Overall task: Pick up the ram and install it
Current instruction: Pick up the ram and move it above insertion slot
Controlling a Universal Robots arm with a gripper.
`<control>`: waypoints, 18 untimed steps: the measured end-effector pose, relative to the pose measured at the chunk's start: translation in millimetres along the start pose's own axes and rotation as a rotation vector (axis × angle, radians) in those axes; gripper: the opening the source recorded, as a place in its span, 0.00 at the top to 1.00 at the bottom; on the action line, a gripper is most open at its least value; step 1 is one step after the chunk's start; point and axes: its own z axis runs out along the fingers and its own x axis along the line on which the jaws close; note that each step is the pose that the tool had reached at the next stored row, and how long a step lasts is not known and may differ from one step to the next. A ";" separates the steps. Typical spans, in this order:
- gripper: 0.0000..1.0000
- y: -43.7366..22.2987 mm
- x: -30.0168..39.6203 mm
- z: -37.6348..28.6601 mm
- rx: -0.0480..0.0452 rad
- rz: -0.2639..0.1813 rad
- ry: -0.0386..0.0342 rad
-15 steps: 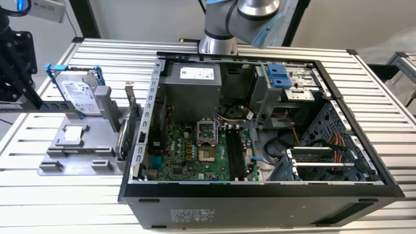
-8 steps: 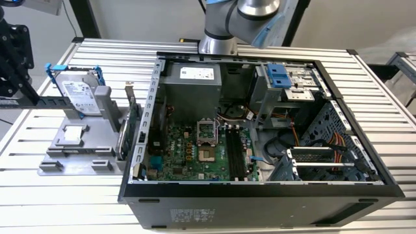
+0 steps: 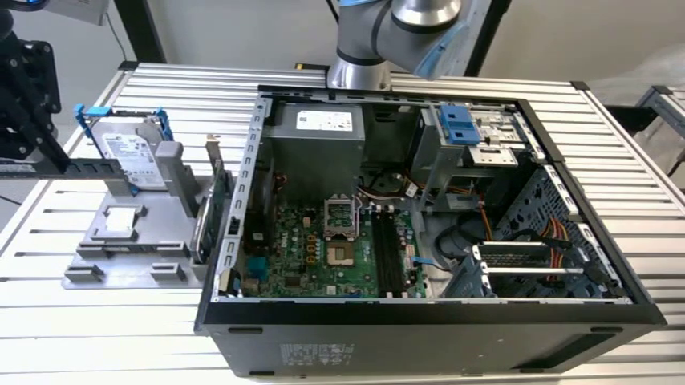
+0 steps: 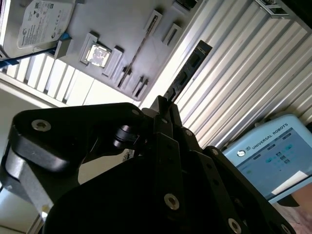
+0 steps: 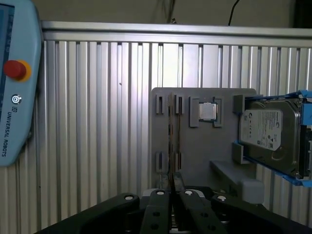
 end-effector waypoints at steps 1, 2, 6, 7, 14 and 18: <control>1.00 -1.0 0.0 -0.1 -0.0001 0.000 0.0001; 1.00 -2.1 0.0 -0.1 -0.0001 0.000 0.0001; 1.00 -6.2 0.0 -0.1 -0.0001 0.000 0.0001; 1.00 -7.3 0.0 -0.1 0.0000 0.000 0.0000; 1.00 -14.7 0.0 -0.2 0.0000 0.000 0.0000; 1.00 -19.0 0.0 -0.2 0.0000 0.000 0.0001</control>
